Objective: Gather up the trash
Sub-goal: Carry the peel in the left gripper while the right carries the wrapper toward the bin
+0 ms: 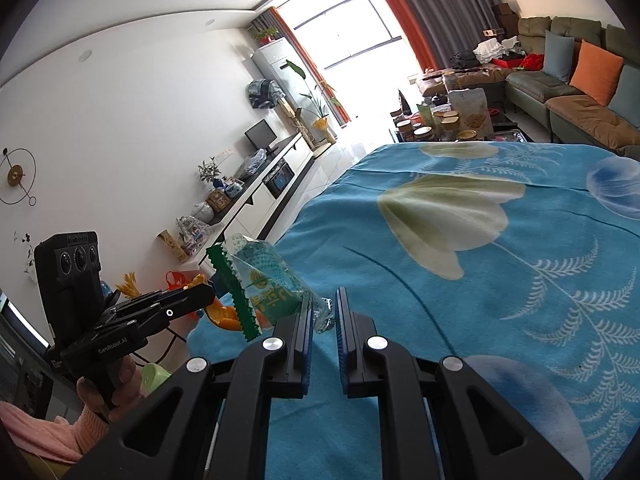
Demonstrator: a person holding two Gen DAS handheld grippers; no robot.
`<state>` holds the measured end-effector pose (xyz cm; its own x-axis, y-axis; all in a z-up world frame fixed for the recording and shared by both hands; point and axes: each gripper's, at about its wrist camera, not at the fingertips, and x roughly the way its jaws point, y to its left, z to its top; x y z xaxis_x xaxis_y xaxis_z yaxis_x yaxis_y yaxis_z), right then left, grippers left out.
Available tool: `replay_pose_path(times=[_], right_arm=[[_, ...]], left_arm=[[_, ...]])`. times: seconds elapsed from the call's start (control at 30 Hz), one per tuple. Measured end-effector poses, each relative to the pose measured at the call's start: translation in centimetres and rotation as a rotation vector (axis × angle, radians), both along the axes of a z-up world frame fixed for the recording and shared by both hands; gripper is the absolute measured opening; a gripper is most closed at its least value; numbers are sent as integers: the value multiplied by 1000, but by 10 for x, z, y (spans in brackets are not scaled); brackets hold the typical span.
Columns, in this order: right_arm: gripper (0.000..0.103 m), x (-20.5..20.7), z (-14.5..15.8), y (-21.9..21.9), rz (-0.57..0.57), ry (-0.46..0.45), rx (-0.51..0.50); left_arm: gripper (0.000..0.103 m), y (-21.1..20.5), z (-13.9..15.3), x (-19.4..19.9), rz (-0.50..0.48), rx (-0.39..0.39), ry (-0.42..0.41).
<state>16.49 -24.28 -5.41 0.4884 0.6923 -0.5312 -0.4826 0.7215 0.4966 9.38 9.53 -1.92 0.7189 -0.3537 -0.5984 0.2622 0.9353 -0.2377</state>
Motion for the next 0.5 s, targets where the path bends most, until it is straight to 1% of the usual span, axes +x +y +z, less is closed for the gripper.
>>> replay_pose_path(times=[0.5], right_arm=[[10, -1, 3, 37, 67, -6, -4]], left_arm=[[15, 28, 13, -18, 67, 3, -31]])
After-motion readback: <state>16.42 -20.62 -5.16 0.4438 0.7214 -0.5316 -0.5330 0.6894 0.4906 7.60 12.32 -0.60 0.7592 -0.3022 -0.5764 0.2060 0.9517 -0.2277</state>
